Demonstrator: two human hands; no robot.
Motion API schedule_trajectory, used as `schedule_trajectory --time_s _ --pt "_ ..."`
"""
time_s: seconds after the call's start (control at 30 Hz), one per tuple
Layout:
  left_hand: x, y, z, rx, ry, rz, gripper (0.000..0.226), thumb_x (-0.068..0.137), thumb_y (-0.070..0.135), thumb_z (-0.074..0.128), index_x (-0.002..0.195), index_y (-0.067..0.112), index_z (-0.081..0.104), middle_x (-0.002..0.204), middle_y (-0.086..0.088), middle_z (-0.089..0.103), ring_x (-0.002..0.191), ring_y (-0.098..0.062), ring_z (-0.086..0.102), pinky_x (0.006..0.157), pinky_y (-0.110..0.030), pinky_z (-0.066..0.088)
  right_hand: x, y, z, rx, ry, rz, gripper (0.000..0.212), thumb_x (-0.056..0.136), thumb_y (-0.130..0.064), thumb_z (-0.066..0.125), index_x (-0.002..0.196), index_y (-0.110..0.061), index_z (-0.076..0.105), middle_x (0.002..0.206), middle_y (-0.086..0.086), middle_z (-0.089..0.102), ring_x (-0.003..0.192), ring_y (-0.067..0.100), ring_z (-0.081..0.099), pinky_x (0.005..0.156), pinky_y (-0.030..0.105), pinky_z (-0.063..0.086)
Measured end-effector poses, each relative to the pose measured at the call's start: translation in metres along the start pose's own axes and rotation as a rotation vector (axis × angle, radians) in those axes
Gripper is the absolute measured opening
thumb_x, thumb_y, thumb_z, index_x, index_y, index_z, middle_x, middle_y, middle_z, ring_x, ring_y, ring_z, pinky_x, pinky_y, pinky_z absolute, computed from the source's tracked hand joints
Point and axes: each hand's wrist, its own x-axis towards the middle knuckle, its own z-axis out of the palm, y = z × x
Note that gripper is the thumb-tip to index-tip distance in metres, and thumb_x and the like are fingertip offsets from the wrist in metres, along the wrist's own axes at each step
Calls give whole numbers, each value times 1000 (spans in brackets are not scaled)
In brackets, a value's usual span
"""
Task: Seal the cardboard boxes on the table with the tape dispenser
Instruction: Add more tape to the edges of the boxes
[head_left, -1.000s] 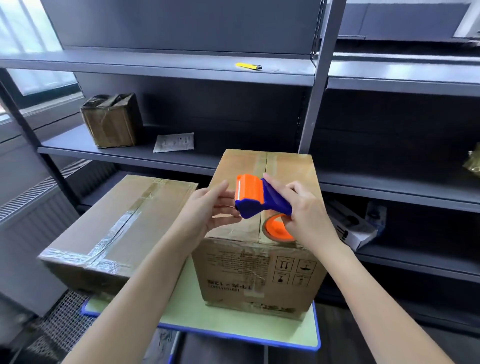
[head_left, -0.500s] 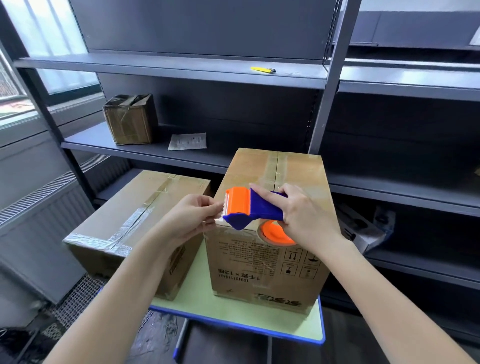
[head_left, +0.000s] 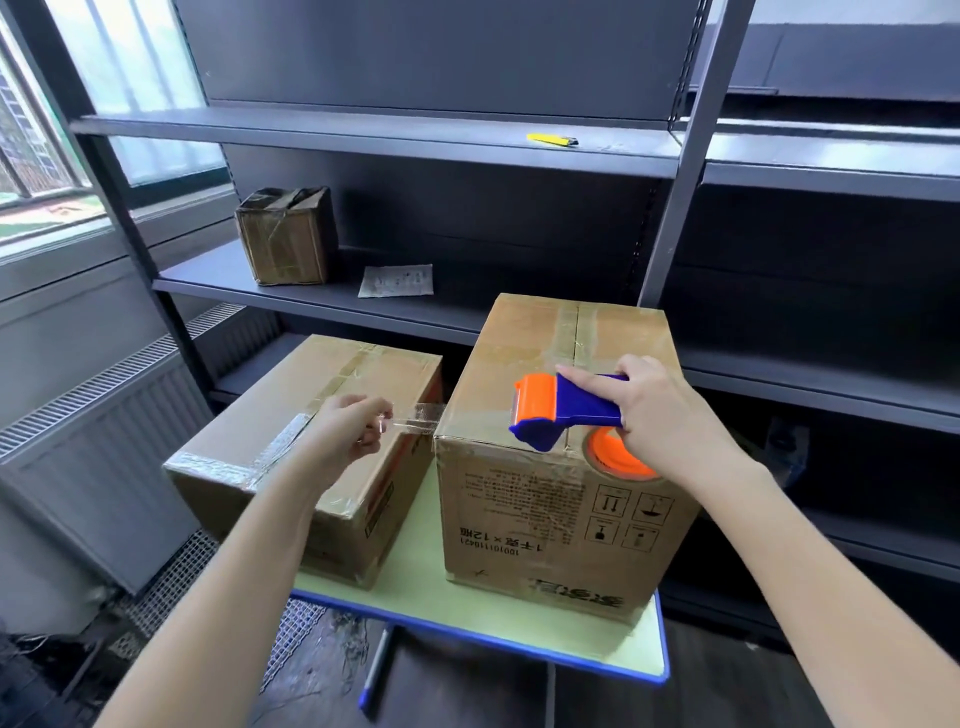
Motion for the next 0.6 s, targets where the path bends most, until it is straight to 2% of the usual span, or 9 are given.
schedule_trajectory --time_s 0.07,0.13,0.23,0.33,0.5,0.6 --pt "4 -7 7 72 -1 20 17 91 17 60 81 5 52 56 1 36 44 -9 32 45 -20 34 0 -1 2 -25 -15 20 65 97 -17 42 146 -44 8 101 -1 36 95 13 35 78 24 33" --pt "7 -14 9 128 -34 37 27 91 21 62 72 8 47 52 3 35 41 -8 31 41 -17 31 -1 2 1 -57 -22 27 65 98 -17 40 147 -44 5 100 -2 34 94 12 32 80 24 31" --pt "12 -24 9 60 -65 22 31 90 20 62 67 10 44 51 3 34 40 -7 29 42 -18 29 -2 1 2 -70 -30 16 65 99 -18 38 146 -46 3 107 0 41 99 14 37 82 25 32" --pt "17 -28 9 57 -77 16 33 90 22 63 65 11 44 51 3 34 44 -9 30 46 -20 31 1 2 3 -71 -36 12 66 98 -14 35 145 -49 4 101 -1 39 94 14 36 83 26 31" --pt "23 -32 12 37 -106 24 30 90 22 62 68 9 47 49 4 34 45 -10 29 42 -18 28 2 9 4 -40 -55 30 70 96 -11 38 144 -50 6 101 -2 40 94 15 37 84 28 37" --pt "25 -41 18 -15 -104 -3 36 90 22 62 61 11 44 48 5 35 44 -10 29 41 -17 30 1 12 6 -25 -61 40 70 95 -13 41 143 -51 7 101 -2 40 94 15 37 82 28 39"
